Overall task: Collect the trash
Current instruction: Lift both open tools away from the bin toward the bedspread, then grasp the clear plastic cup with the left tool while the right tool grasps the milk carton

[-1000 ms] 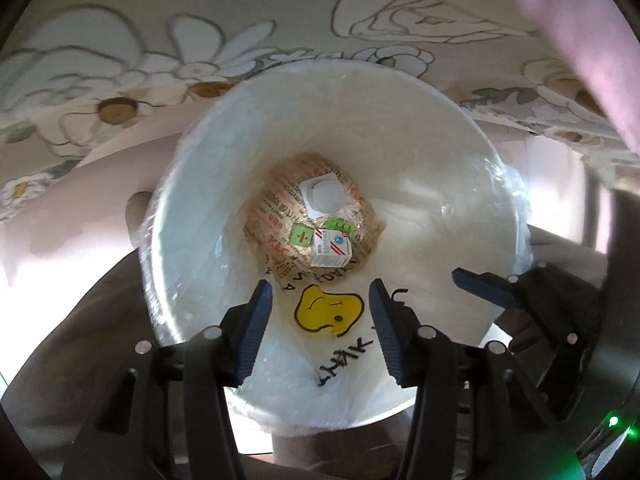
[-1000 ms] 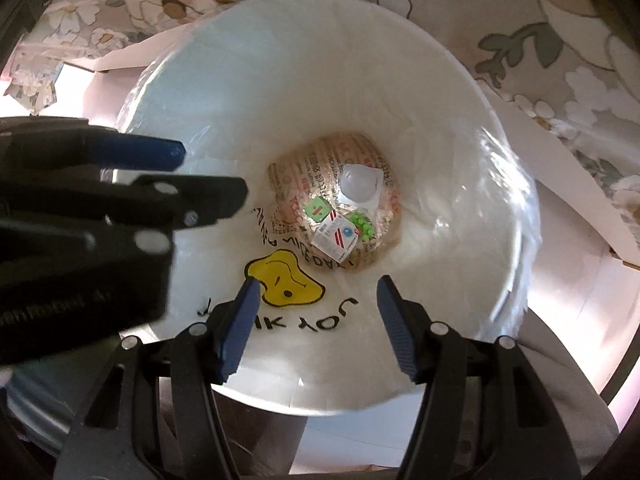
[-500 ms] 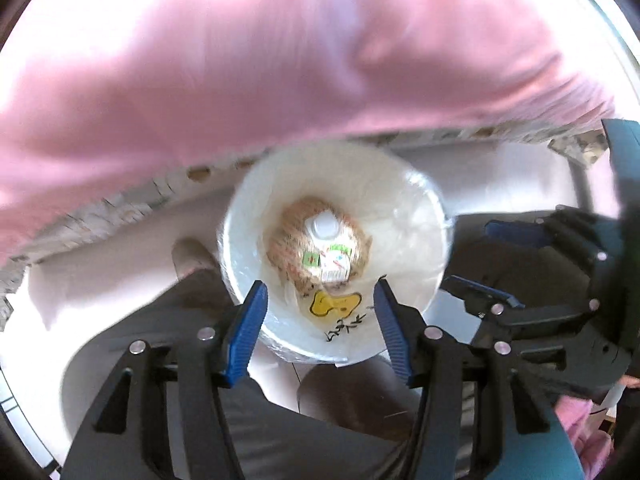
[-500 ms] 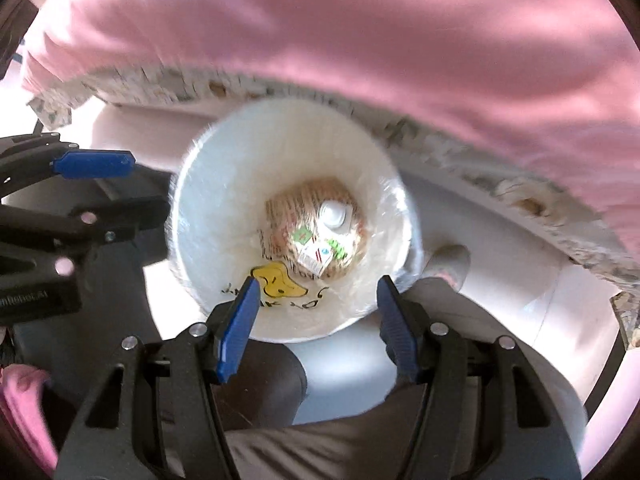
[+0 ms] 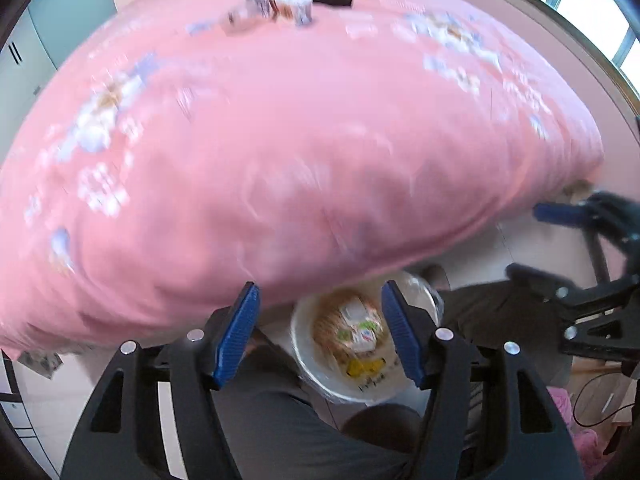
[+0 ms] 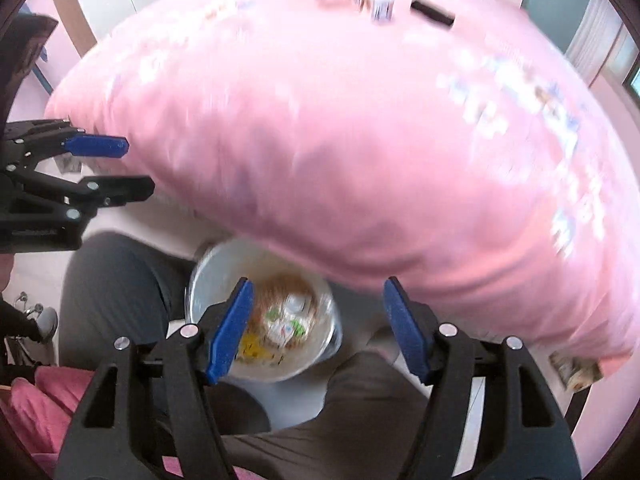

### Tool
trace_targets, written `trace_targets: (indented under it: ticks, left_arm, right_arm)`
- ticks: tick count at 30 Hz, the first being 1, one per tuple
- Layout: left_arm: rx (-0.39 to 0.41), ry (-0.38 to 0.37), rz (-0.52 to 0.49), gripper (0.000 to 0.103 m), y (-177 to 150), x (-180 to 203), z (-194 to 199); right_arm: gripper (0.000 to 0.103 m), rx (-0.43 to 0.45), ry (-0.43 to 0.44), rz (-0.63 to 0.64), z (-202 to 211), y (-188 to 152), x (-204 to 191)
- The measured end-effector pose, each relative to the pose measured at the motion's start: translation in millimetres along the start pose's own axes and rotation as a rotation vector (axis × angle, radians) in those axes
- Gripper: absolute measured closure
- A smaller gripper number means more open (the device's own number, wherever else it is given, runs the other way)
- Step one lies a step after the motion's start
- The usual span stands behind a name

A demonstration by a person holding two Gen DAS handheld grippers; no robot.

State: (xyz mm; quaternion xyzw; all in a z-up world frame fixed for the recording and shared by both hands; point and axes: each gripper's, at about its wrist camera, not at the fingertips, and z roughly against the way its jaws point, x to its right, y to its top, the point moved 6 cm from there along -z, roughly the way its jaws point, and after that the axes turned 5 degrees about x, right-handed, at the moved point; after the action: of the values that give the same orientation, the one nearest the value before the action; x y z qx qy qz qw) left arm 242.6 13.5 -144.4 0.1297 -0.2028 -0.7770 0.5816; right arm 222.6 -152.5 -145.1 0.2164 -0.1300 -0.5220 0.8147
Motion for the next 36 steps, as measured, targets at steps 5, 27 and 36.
trace_targets:
  ticks: [5,27,36]
  left_arm:
    - [0.061,0.032,-0.012,0.031,35.2,-12.7,20.1]
    - [0.126,0.09,-0.033,0.028,188.1,-62.7,-16.4]
    - [0.103,0.092,-0.042,0.028,237.3,-81.6,-68.9]
  right_arm:
    - [0.036,0.069,-0.014,0.017,21.4,37.7,14.7]
    - [0.033,0.199,-0.017,0.051,-3.5,208.6,63.7]
    - [0.033,0.166,0.006,0.052,-63.1,251.3,78.0]
